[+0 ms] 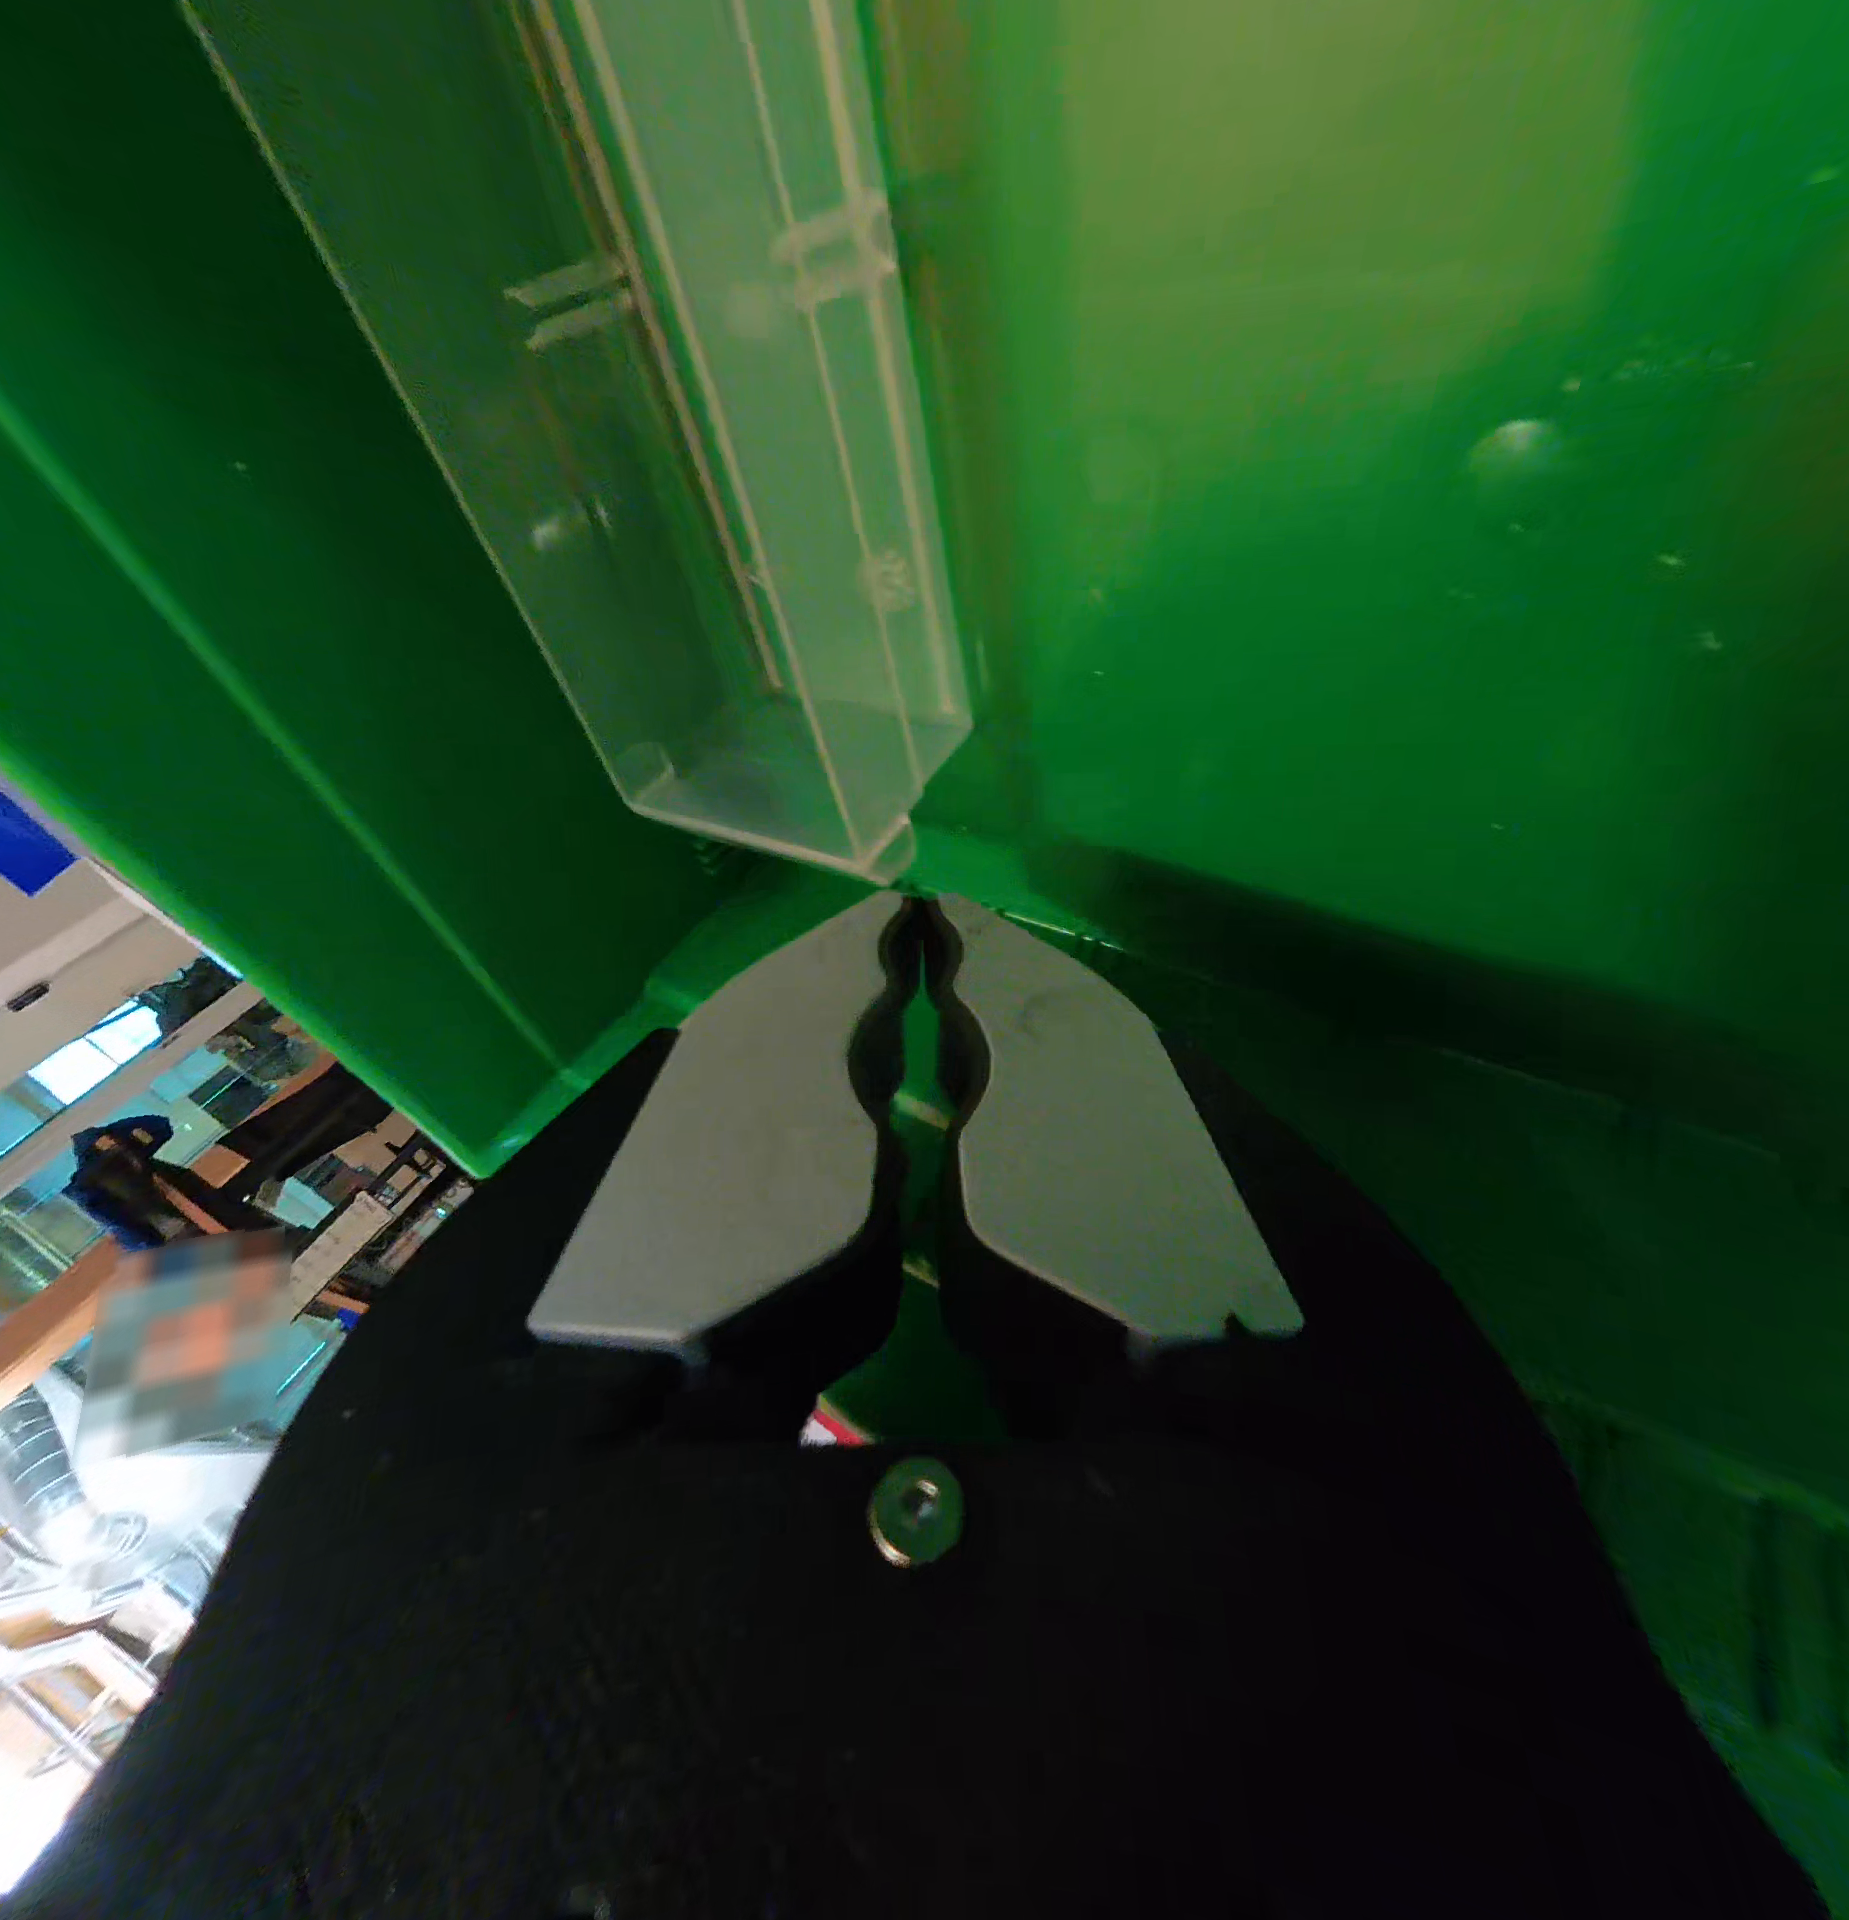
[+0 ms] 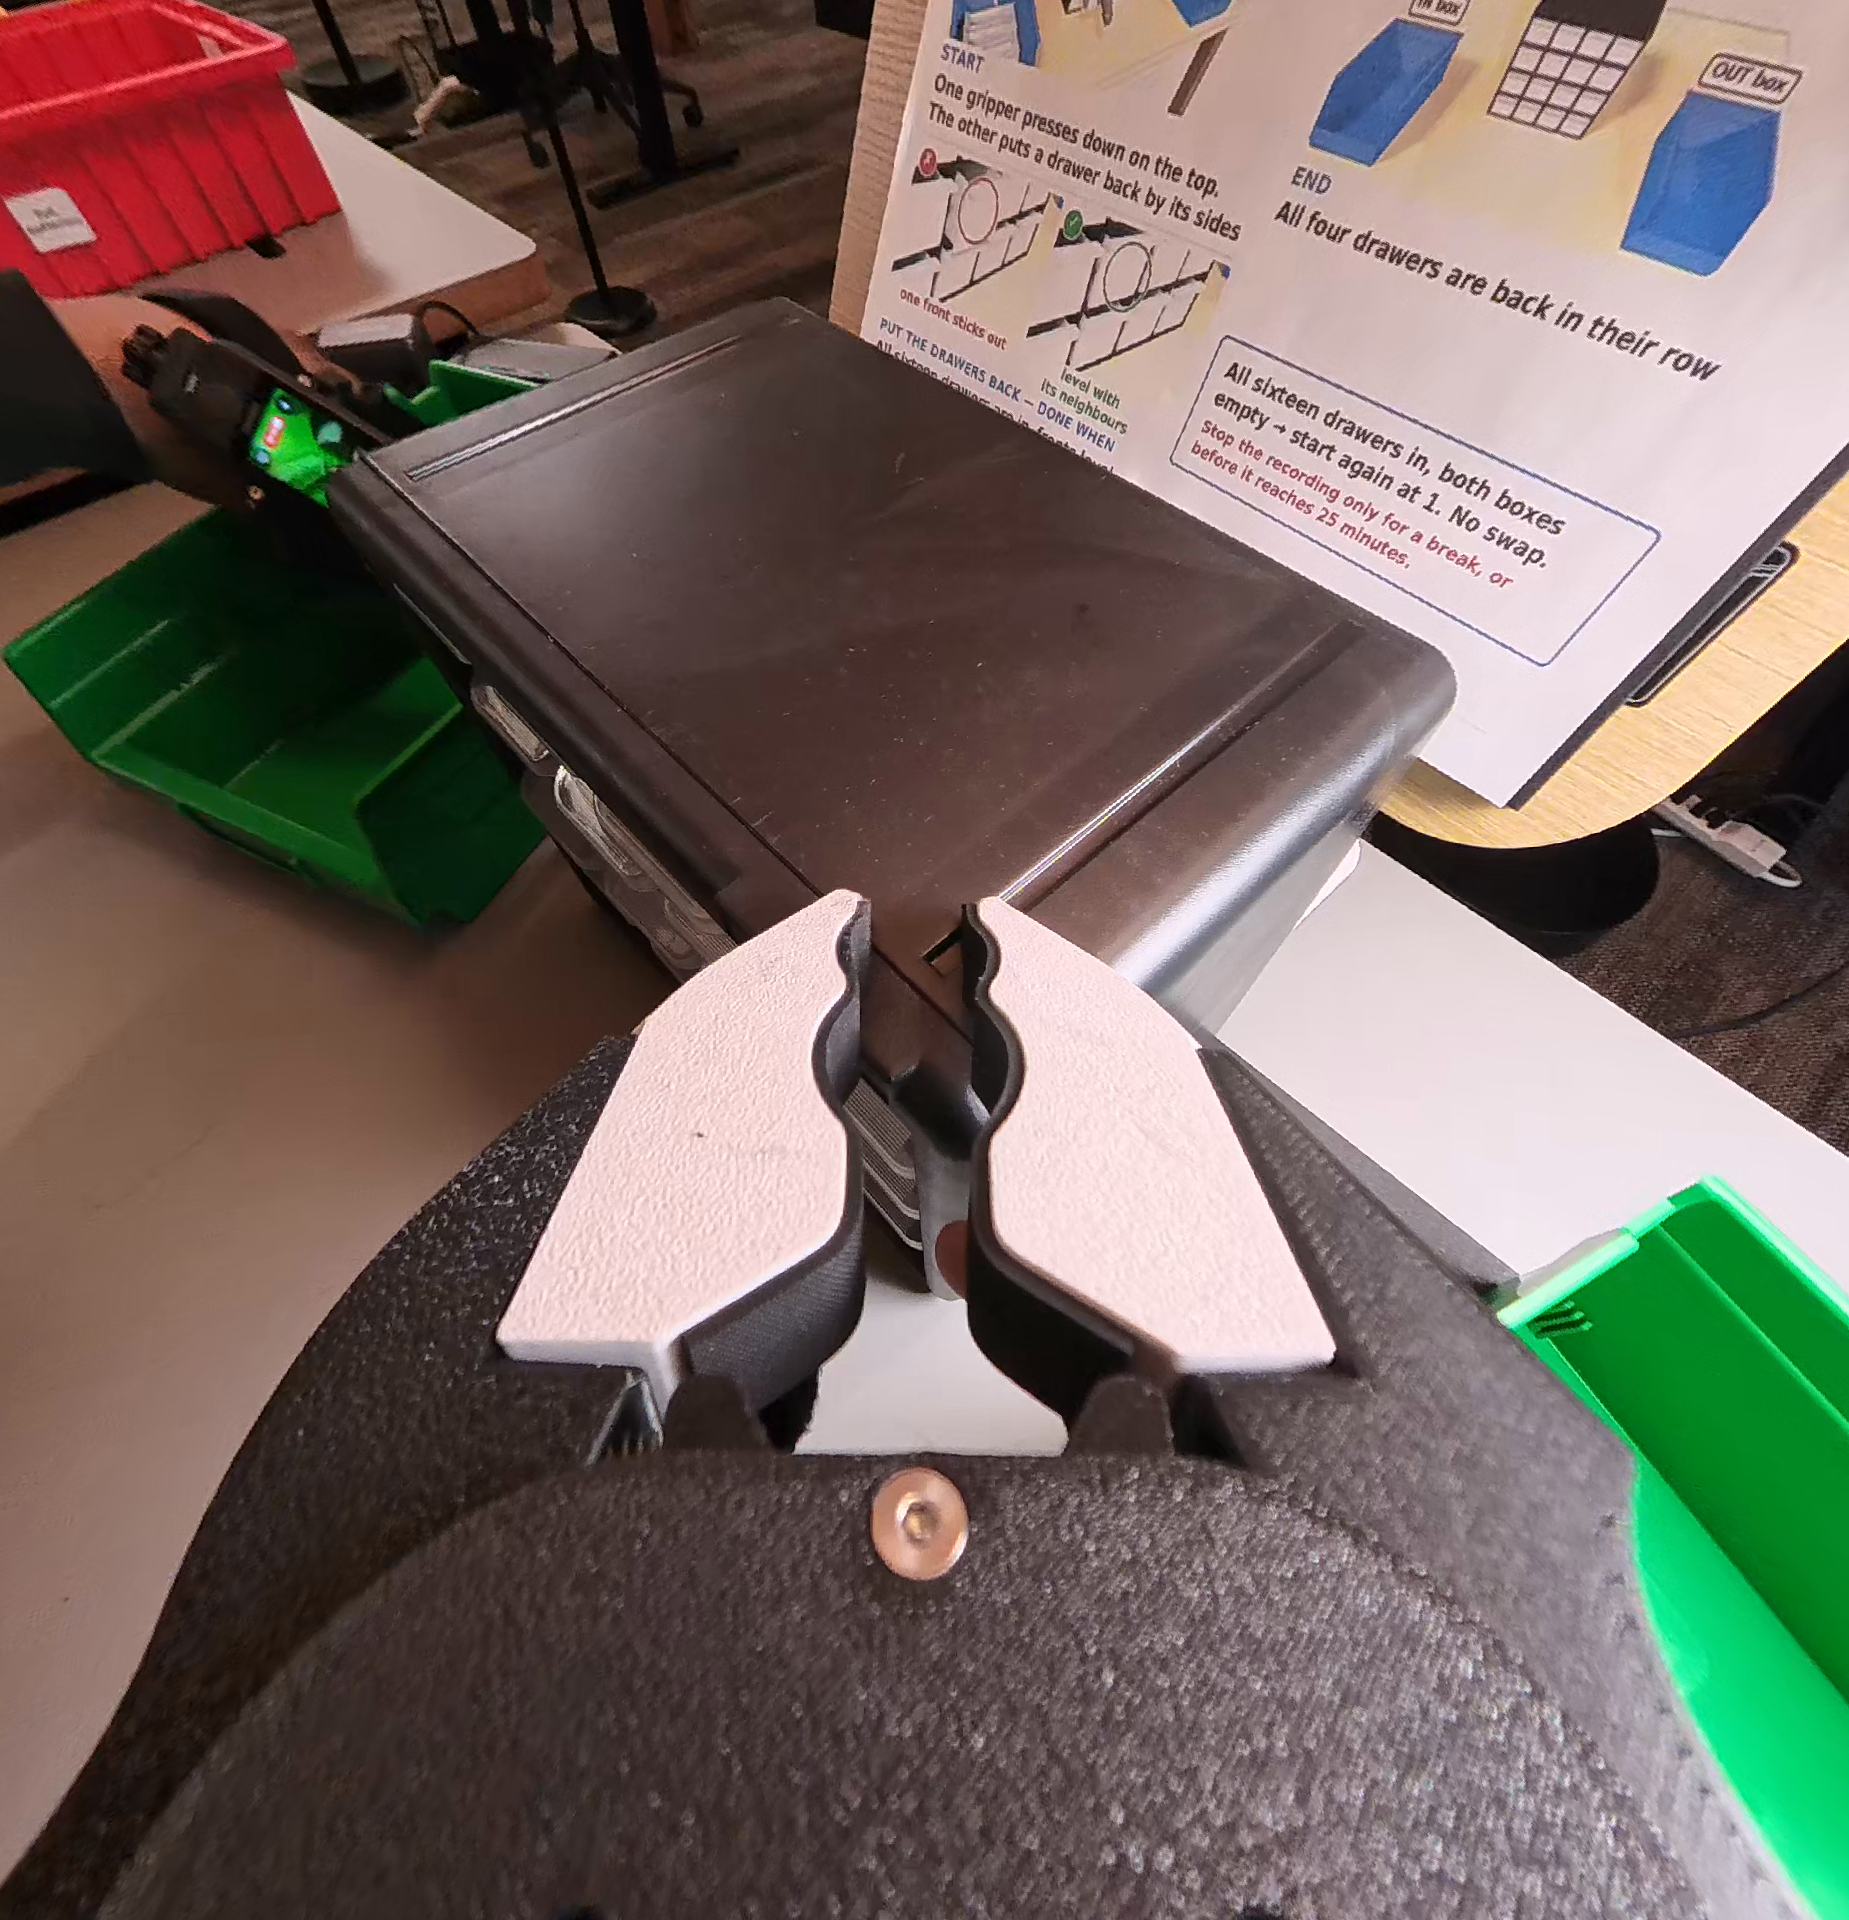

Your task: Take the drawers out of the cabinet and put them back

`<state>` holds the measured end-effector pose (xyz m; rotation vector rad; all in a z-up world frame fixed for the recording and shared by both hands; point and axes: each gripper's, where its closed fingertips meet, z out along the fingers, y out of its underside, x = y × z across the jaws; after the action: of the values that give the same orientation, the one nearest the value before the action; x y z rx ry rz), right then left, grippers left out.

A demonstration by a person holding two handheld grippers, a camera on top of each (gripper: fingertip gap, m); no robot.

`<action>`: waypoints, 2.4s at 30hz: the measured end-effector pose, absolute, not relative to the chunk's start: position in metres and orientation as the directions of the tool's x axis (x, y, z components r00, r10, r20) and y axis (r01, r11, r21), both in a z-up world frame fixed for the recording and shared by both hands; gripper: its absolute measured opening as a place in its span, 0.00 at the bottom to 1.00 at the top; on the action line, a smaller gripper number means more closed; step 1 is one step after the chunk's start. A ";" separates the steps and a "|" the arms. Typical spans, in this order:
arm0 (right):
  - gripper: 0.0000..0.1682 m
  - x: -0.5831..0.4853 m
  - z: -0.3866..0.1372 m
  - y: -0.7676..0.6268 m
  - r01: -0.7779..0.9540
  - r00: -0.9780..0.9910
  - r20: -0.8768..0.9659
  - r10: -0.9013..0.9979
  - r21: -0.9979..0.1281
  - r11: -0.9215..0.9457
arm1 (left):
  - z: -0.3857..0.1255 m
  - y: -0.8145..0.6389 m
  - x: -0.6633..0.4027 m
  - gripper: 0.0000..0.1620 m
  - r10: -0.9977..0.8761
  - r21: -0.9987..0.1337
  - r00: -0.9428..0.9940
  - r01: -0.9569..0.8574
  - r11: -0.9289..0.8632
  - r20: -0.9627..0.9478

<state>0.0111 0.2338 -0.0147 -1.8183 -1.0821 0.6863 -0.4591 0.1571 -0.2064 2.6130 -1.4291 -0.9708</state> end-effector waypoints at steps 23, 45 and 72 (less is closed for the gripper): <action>0.08 0.012 -0.014 0.234 0.353 0.478 -0.026 0.878 -0.909 -0.219 | -0.187 0.173 -0.456 0.31 -0.832 0.289 0.220 -0.867 -0.406 -0.509; 0.06 0.013 -0.014 0.236 0.308 0.488 0.001 0.873 -0.936 -0.171 | -0.183 0.099 -0.339 0.28 -0.885 -0.028 0.412 -0.909 -0.416 -0.216; 0.13 0.011 -0.013 0.230 0.239 0.633 0.069 0.771 -0.965 -0.110 | -0.039 0.090 -0.242 0.12 -0.318 -0.320 0.354 -0.934 -0.155 -0.879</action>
<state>0.0108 0.2298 -0.0129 -1.6628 -0.8410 0.5557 -0.2419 0.0895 -0.0389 3.1488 -2.1185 -1.5456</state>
